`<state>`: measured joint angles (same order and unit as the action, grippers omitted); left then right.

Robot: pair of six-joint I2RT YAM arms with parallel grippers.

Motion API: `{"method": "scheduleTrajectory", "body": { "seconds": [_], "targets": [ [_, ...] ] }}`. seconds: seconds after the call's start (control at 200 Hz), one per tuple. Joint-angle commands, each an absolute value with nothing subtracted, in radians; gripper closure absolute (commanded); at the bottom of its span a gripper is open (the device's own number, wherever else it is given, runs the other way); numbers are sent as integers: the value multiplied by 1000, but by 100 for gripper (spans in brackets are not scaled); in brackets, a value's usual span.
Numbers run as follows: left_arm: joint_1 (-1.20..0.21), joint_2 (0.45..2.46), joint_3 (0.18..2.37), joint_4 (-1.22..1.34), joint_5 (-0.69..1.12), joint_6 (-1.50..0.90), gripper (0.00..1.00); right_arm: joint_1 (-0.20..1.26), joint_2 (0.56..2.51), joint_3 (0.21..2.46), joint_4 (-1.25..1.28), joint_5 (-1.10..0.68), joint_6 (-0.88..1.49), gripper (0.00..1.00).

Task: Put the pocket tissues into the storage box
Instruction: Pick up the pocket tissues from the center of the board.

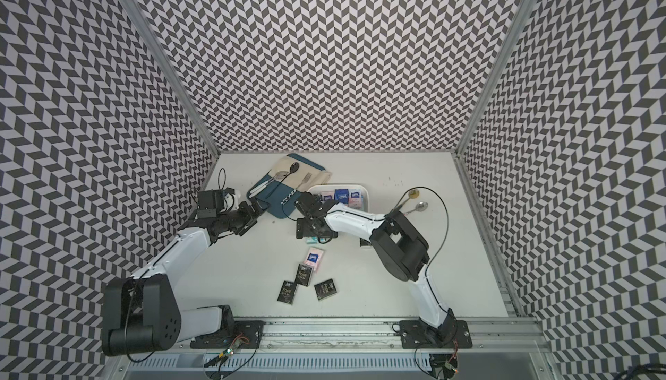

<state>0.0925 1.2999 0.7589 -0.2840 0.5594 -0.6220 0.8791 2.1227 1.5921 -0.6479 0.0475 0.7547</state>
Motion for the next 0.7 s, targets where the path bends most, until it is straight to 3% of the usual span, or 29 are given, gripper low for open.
{"method": "scheduleTrajectory", "body": {
  "seconds": [0.0,0.125,0.35,0.696],
  "targets": [
    [101,1276,744,-263,576,-612,1,881,2128,1587,-637,88,774,3],
    [104,1275,742,-261,581,-615,1,880,2128,1580,-630,83,770,9],
    [107,1272,742,-265,581,-615,1,879,2129,1582,-606,52,746,34],
    [110,1270,736,-276,581,-607,1,881,2009,1578,-511,-111,693,37]
  ]
}}
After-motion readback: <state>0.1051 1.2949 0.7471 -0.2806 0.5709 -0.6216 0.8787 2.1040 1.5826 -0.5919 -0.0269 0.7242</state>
